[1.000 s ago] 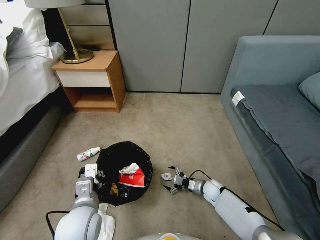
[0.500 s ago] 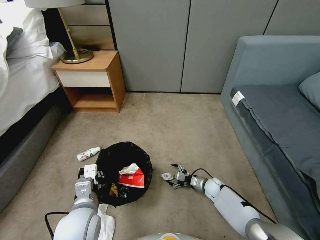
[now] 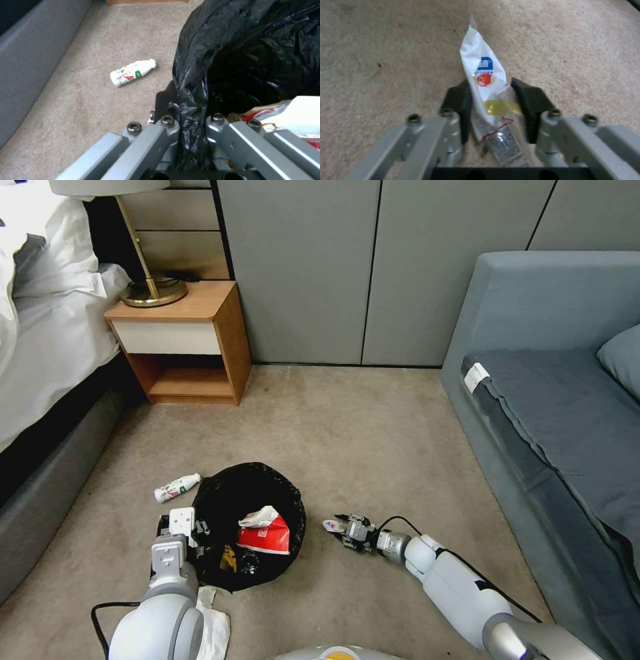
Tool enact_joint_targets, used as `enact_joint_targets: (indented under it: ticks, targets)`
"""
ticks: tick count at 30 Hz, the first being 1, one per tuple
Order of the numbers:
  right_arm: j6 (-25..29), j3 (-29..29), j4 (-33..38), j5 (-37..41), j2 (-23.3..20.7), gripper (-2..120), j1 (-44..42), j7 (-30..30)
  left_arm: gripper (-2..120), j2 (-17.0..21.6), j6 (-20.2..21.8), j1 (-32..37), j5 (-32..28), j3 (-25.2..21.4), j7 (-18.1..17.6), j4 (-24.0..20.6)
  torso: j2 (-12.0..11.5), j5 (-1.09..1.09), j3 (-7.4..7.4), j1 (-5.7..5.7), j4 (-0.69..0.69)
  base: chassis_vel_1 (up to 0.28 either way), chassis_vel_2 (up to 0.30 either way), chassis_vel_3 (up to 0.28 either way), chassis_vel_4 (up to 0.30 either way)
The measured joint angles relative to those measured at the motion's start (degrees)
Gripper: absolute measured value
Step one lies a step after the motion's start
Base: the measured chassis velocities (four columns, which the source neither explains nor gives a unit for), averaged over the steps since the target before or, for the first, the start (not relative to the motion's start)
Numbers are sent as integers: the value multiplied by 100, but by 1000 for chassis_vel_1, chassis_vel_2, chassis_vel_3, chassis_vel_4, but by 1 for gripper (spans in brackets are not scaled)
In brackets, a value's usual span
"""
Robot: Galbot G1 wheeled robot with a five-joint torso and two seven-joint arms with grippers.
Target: Pick up the trash bin, then pick up the garbage from the floor and place it into the trash bin.
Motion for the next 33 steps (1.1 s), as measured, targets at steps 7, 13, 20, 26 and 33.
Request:
enact_joint_targets:
  ticks: [7, 13, 20, 26, 33]
  targets:
    - [6, 23, 6, 30, -10, 0, -20, 24, 1, 1, 0, -22, -5, 6, 2, 16, 0, 0, 0, 0, -1, 0, 0, 0, 0]
    - [30, 74, 76, 96, -54, 0, -31, 28, 1, 1, 0, -36, -8, 13, 5, 16, 0, 0, 0, 0, 0, 0, 0, 0, 0]
    - [37, 141, 269, 258, -103, 0, -61, 80, 1, 3, 0, -30, -11, 13, 7, 9, 0, 0, 0, 0, 0, 0, 0, 0, 0]
    - [20, 399, 1063, 795, -228, 0, -317, 185, 1, 20, 0, -21, -14, 10, 9, -12, 0, 0, 0, 0, 0, 0, 0, 0, 0]
    - [-644, 716, 4544, 2330, -842, 0, -1151, 451, 1, 87, 0, -17, -19, 15, 15, 11, 0, -3, -1, -1, 0, 0, 0, 0, 0]
